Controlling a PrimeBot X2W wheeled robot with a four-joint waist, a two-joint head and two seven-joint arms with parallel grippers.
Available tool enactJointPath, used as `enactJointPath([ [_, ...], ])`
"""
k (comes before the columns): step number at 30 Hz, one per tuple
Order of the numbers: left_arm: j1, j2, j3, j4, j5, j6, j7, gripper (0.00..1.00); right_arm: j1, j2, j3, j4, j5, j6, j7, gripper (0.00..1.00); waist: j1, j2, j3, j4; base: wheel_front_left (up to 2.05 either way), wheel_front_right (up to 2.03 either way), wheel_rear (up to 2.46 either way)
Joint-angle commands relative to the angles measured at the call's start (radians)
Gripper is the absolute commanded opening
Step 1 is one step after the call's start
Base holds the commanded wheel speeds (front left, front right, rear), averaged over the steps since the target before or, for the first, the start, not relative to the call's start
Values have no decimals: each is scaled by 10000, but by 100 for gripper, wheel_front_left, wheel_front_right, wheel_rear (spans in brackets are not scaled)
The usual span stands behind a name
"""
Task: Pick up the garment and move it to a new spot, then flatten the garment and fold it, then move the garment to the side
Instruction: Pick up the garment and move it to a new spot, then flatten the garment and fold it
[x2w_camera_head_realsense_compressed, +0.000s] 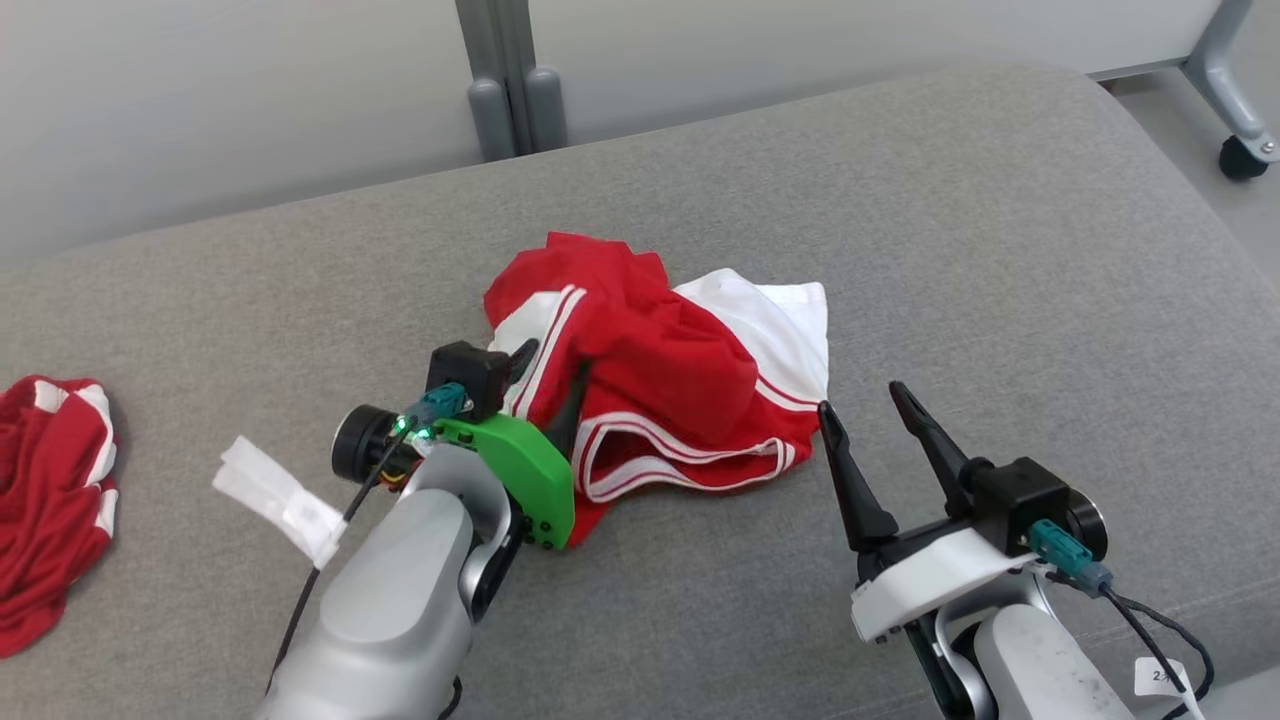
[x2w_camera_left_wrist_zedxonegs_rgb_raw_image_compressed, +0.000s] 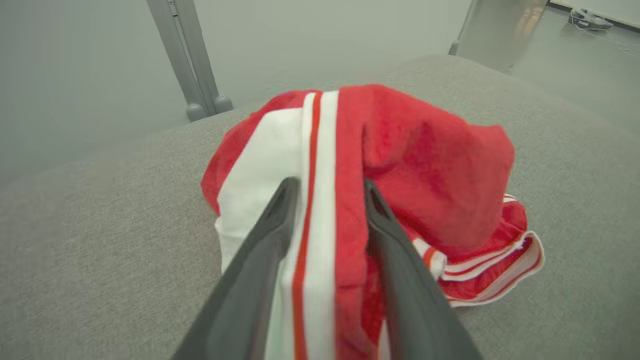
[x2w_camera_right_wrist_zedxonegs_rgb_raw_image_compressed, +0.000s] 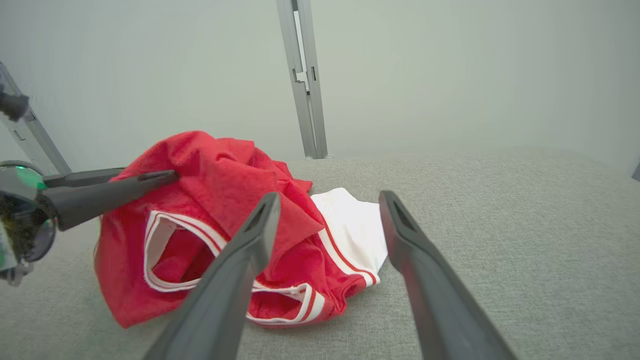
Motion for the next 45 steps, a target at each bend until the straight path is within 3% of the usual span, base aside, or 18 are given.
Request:
enactJointPath([
  [1,262,25,137,-152,-361,-44,-563,100,36,-23,-172,-37,-15,-6,-32,100,0,-1,6,425,0,0,0],
  [8,1225,435,961,-1236,-737,-34,-1302,100,230,-23,-498,-127,-70,-6,-31,100,0,-1,-190,1358,0,0,0],
  [11,1933,681,1770,-2517,-582,129,-1300,100,291,-21,-618,-132,-62,-6,-33,100,0,-1,-310,1719,0,0,0],
  [21,4350,977,3971,-5129,290,500,-1291,100,555,-21,-792,-39,7,-7,-32,100,0,-1,-727,2232,0,0,0],
  [28,5416,995,4868,-5586,812,623,-1293,100,741,-24,-906,84,-16,-7,-32,100,0,-1,-929,2207,0,0,0],
  [45,6665,575,5812,-6022,1250,270,-1294,100,1078,-23,-1448,293,-256,-7,-32,100,0,-1,-1064,2009,0,0,0],
])
